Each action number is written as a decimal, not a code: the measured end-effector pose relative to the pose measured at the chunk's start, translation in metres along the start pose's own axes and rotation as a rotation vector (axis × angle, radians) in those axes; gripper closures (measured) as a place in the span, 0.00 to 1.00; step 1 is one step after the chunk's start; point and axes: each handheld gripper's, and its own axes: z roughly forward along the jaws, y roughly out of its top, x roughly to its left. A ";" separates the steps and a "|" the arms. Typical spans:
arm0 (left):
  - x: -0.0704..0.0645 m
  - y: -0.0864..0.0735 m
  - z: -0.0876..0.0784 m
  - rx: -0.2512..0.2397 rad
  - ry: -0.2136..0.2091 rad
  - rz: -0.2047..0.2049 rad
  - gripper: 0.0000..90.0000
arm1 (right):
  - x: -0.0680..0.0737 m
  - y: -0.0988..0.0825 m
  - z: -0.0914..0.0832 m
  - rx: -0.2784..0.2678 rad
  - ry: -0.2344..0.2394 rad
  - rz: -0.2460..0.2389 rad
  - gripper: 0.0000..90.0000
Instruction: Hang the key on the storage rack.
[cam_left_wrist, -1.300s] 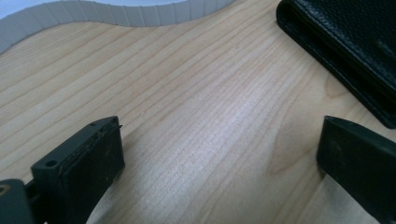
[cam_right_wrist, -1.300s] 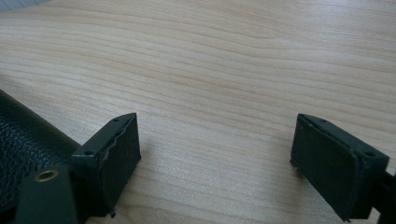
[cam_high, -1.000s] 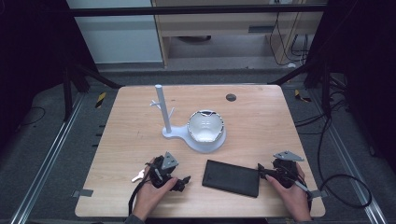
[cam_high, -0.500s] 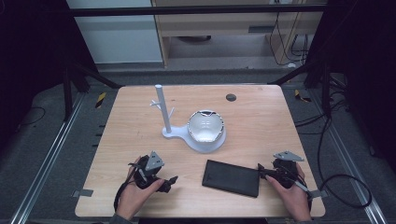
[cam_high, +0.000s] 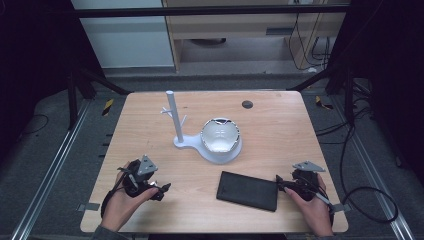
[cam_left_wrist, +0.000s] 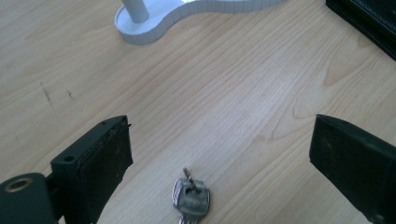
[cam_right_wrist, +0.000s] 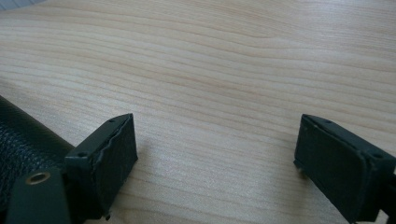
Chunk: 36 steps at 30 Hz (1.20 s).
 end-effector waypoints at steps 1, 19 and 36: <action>0.002 -0.001 -0.001 0.008 0.001 0.004 0.06 | 0.000 0.000 0.000 0.000 0.000 0.001 0.14; 0.031 -0.013 -0.018 0.055 0.037 -0.003 0.06 | 0.000 0.000 0.000 0.000 -0.003 0.003 0.14; 0.020 -0.028 -0.004 0.205 -0.025 0.082 0.07 | 0.001 -0.001 -0.001 0.000 -0.002 0.009 0.14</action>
